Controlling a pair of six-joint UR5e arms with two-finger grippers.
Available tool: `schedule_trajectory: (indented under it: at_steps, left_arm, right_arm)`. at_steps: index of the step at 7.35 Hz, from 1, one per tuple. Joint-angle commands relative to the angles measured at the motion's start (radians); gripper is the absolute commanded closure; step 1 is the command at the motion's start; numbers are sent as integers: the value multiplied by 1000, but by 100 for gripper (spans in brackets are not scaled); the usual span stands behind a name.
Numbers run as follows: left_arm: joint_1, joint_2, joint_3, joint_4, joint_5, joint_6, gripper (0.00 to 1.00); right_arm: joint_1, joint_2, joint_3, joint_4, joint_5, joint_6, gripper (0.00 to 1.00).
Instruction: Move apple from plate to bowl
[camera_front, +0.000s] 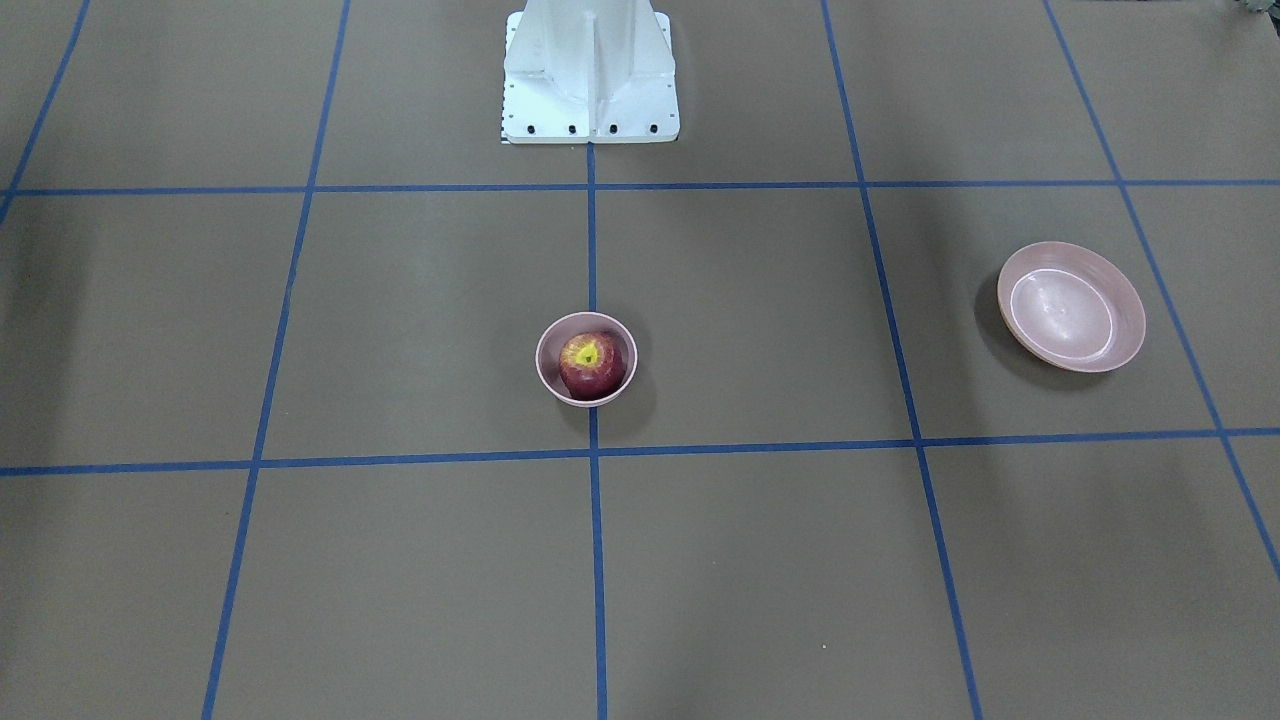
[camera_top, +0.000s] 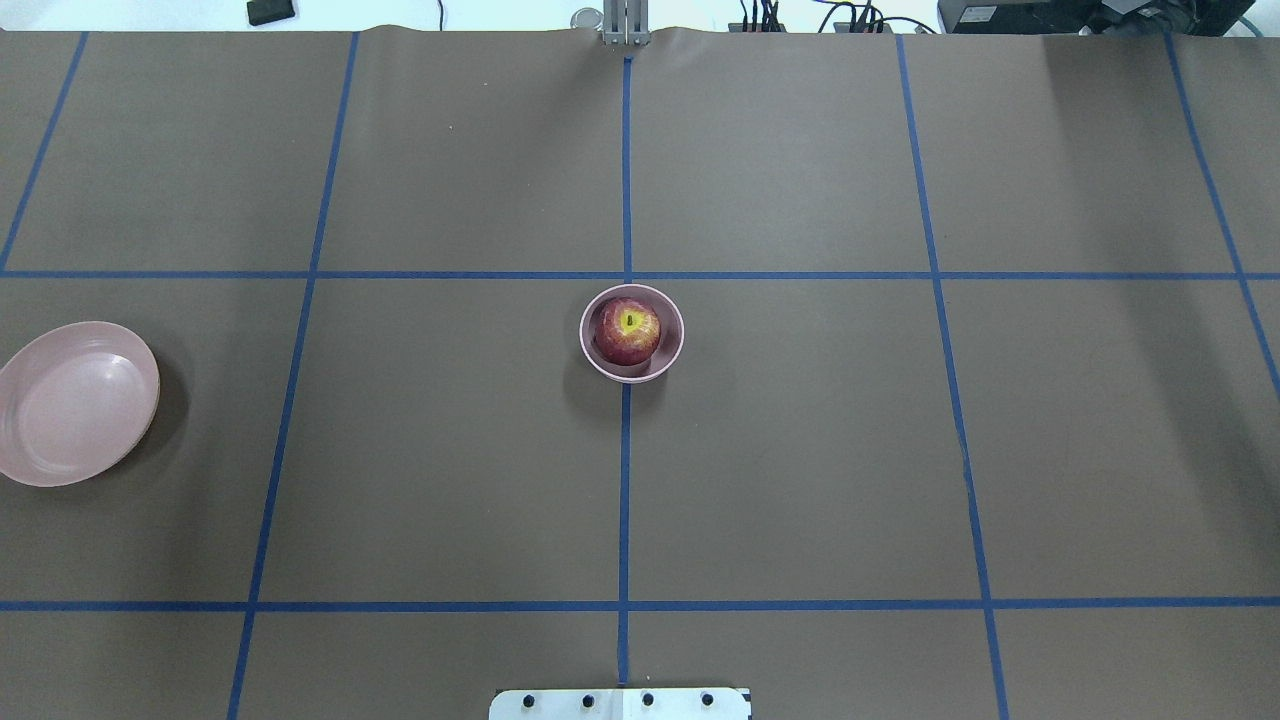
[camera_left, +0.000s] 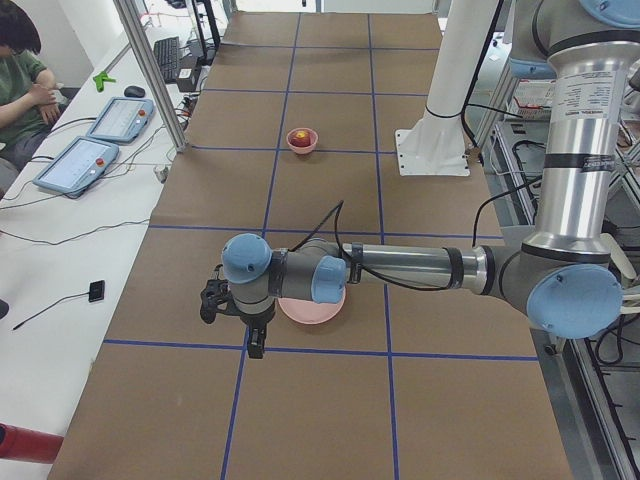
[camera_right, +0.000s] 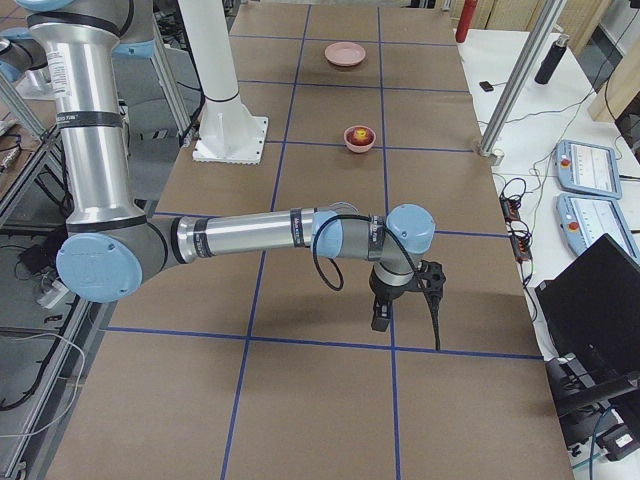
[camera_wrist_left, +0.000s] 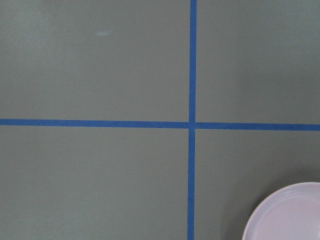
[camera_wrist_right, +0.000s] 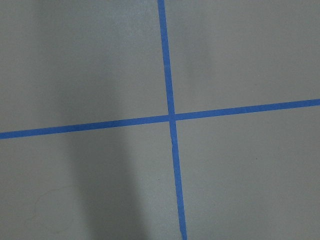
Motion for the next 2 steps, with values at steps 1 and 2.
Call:
schedule_trajectory:
  at_steps: [1, 2]
  left_arm:
    - [2, -5, 0, 2, 1, -6, 2]
    - [0, -5, 0, 2, 1, -6, 2]
  right_arm:
    - [0, -2, 1, 0, 0, 0, 0]
    - [0, -2, 2, 0, 0, 0, 0]
